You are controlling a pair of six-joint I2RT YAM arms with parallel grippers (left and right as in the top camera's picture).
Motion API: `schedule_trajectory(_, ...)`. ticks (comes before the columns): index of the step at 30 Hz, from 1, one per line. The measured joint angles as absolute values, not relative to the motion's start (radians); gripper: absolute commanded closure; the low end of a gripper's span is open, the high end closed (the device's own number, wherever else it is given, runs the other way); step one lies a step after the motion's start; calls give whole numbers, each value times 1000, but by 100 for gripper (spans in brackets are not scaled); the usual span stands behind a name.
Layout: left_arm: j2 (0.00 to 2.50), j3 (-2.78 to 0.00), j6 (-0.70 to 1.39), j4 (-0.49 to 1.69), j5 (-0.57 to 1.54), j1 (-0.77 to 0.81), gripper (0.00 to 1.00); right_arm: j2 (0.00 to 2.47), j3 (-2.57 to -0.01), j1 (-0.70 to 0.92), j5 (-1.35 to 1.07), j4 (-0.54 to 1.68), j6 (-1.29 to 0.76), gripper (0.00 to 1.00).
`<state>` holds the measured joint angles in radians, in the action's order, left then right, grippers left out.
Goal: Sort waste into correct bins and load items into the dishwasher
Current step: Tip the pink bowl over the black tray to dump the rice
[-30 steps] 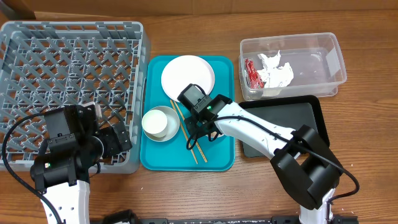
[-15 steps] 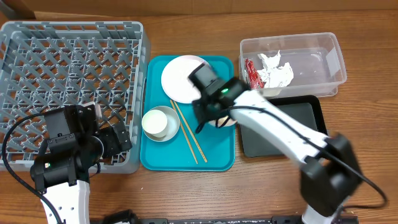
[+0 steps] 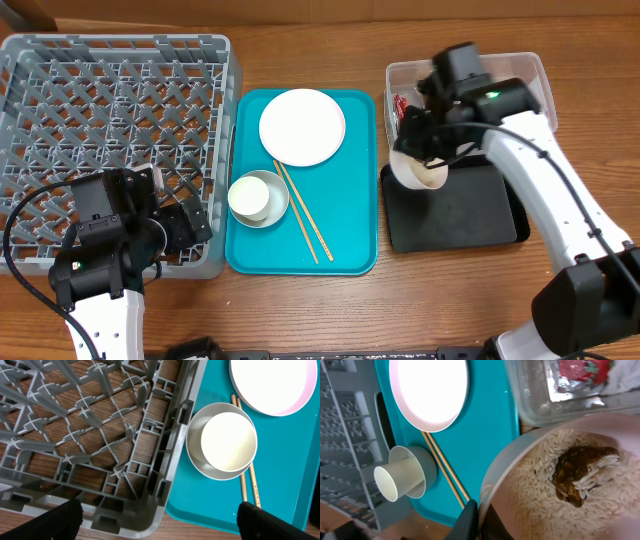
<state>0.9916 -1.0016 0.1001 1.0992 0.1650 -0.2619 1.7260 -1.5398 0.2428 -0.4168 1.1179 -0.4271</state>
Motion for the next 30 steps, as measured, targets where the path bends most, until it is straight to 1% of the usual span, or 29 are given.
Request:
schedule_trajectory(2,992,-1002,100,1099,165,-262,0,1726,-1509,185,-485,1115,-390,96)
schedule_trajectory(9,992,-1002,100,1098,165,-262,0,1726,-1347,61,-691,1057,-285,96)
schedule_trajectory(15,992,-1002,101,1097,165,-262,0,1726,-1168,-36,-956,846,-241,96)
schedule_trajectory(18,992,-1002,100,1096,165,-262,0,1726,-1100,-94,-1087,778,-233,96)
schedule_trajectory(23,992,-1002,100,1096,165,-262,0,1726,-1029,-191,-1204,772,-231,96)
schedule_trajectory(30,992,-1002,100,1096,165,-262,0,1726,-1013,-302,-1308,771,-231,96)
